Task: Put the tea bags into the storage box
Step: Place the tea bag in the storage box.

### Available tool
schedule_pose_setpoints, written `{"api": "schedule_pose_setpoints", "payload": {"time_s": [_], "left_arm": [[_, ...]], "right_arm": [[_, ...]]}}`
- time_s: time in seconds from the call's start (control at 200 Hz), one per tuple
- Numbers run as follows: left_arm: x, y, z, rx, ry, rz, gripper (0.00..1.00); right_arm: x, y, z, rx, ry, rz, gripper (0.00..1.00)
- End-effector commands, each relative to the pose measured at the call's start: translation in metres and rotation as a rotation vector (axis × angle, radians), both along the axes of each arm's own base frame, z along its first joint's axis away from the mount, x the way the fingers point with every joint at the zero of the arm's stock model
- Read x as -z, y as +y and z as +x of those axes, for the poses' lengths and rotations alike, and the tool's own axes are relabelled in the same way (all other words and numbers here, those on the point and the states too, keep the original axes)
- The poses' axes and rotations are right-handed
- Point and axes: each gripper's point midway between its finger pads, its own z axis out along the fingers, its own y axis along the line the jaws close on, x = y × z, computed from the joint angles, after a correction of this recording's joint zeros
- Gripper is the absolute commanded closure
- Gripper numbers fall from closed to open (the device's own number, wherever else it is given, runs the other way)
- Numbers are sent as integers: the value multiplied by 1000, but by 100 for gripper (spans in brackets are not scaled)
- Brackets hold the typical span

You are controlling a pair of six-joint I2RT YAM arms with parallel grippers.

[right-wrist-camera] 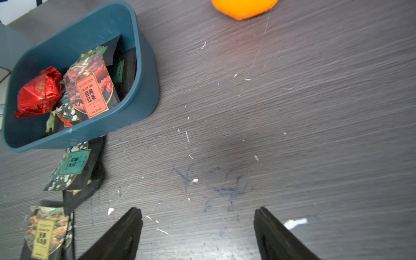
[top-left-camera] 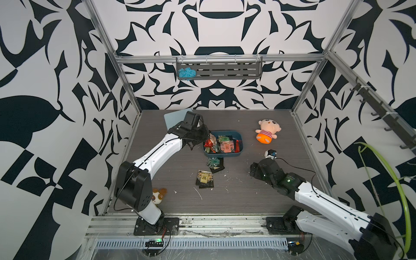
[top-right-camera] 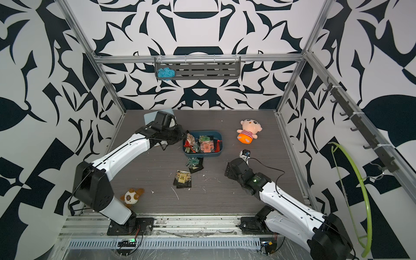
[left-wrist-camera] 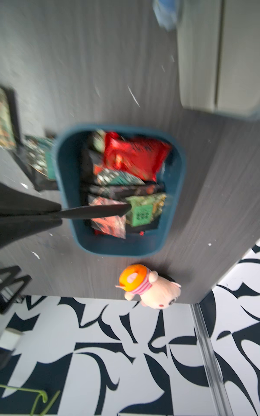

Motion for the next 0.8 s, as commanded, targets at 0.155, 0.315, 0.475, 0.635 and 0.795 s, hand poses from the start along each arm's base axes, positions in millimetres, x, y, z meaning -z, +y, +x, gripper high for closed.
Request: {"api": "schedule_pose_setpoints", "payload": {"time_s": [0.155, 0.315, 0.475, 0.635, 0.795], "left_arm": [[22, -56, 31, 82, 11, -52, 100], [46, -69, 42, 94, 39, -49, 100], [72, -67, 42, 99, 79, 4, 100], [84, -56, 36, 84, 94, 54, 100], [76, -42, 25, 68, 69, 83, 97]], "right_arm": [[-3, 45, 11, -165, 41, 199, 21], [2, 55, 12, -193, 55, 246, 23], [10, 60, 12, -209, 88, 253, 23], [8, 61, 13, -213, 87, 248, 25], [6, 61, 11, -229, 94, 233, 25]]}}
